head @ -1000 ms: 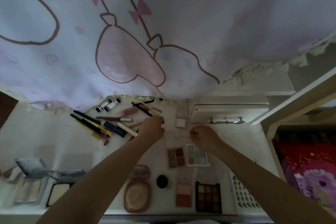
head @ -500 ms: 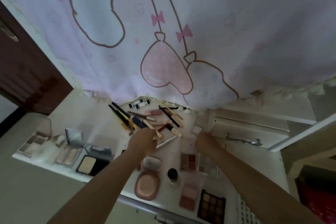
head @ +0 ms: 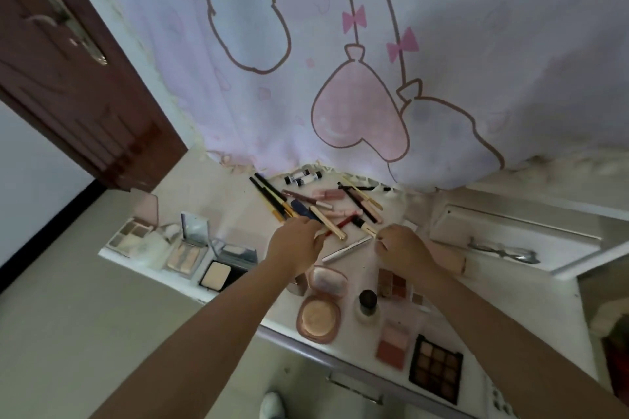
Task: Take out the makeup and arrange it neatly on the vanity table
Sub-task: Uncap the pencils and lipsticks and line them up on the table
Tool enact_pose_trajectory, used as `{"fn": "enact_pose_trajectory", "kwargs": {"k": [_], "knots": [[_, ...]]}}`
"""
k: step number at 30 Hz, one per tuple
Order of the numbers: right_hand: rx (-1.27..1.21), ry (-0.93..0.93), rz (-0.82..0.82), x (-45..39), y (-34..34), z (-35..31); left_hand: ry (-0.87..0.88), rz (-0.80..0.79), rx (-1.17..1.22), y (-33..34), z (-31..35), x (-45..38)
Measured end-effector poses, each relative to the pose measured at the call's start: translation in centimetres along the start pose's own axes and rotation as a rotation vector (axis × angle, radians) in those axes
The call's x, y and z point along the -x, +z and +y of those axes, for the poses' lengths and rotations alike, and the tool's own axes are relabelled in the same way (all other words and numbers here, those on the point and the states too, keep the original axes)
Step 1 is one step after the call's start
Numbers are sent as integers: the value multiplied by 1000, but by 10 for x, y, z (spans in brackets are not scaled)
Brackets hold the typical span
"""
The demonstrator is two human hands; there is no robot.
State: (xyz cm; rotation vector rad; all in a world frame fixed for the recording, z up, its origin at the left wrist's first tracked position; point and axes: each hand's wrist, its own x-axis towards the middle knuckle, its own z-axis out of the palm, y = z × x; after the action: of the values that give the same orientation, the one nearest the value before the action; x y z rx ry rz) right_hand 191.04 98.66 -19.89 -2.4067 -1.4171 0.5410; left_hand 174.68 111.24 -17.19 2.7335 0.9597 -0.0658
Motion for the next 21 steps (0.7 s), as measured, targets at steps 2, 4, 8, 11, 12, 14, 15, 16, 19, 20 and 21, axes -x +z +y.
{"fn": "enact_pose_trajectory", "kwargs": {"k": [2,4,8,11,12,14,15,16,19,20,21], "knots": [[1,-18,45,-2,-2,-15,42,-12,-7,-1,-13,-2],[25,-28,73,-6,-3,-33,102,-9,-29,-6,-32,-4],[59,19,116,-23,4,-90,174,42,-89,-26,-95,-6],[67,41,86,-47,22,-147,183,42,-108,-39,-158,-3],[60,36,75,-56,28,-165,180,48,-108,-44,-178,-2],[60,23,45,-71,40,-197,157,62,-92,-53,-215,1],[71,14,31,-79,45,-209,141,66,-87,-59,-230,2],[83,12,15,-86,49,-221,123,67,-90,-65,-243,2],[100,59,-39,-111,56,-242,72,64,-124,-80,-272,-8],[116,78,-60,-119,58,-245,53,59,-127,-84,-279,-13],[138,103,-85,-128,61,-246,38,52,-124,-86,-285,-18]]}}
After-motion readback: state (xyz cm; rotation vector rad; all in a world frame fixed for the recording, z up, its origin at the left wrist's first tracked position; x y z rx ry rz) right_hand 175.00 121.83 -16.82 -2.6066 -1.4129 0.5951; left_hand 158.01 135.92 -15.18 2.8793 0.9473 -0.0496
